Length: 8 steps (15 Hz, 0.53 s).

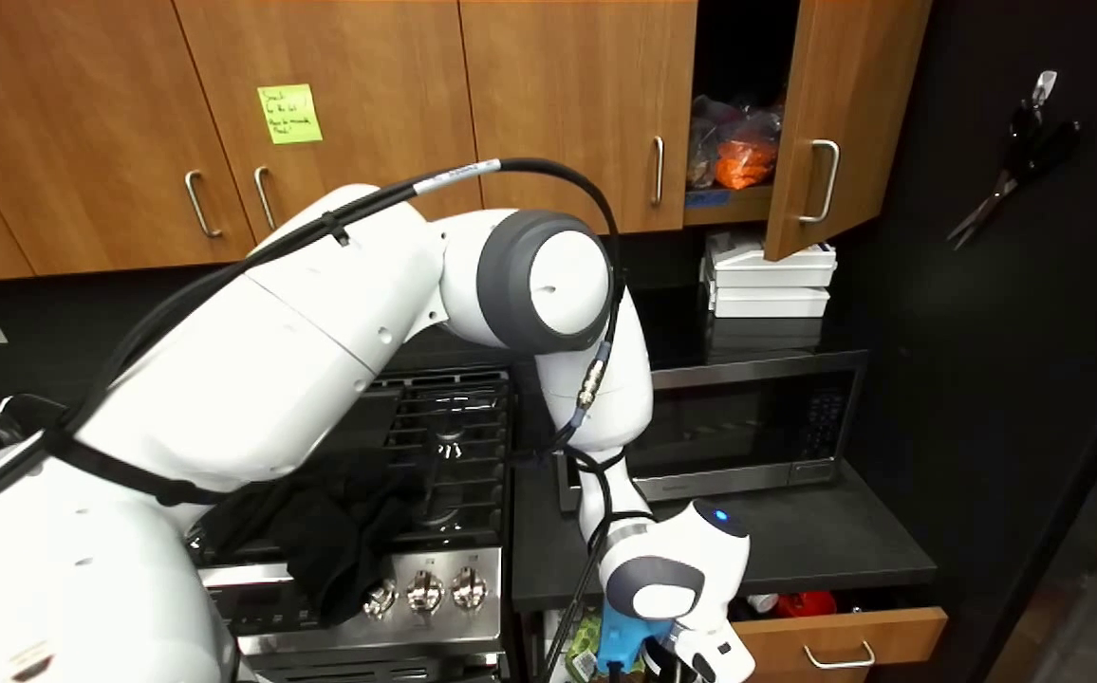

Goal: Remove the oven mit from the drawer and put it on top of the microwave

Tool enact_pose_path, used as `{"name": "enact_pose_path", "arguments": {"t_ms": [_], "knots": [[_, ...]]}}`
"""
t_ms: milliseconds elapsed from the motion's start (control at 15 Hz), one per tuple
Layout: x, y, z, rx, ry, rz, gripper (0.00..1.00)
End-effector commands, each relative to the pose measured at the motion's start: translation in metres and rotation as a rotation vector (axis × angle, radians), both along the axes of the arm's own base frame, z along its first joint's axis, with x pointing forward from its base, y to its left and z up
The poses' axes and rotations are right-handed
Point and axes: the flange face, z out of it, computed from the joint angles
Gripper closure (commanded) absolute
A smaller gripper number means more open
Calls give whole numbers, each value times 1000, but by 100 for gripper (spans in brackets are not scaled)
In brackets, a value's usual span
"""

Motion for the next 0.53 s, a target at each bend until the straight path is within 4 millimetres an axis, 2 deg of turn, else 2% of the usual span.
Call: {"name": "enact_pose_path", "arguments": {"t_ms": [0, 200, 467], "knots": [[6, -5, 23, -25, -16, -9, 0], [8, -10, 24, -36, -34, -25, 0], [11, -19, 12, -66, -77, -48, 0]]}}
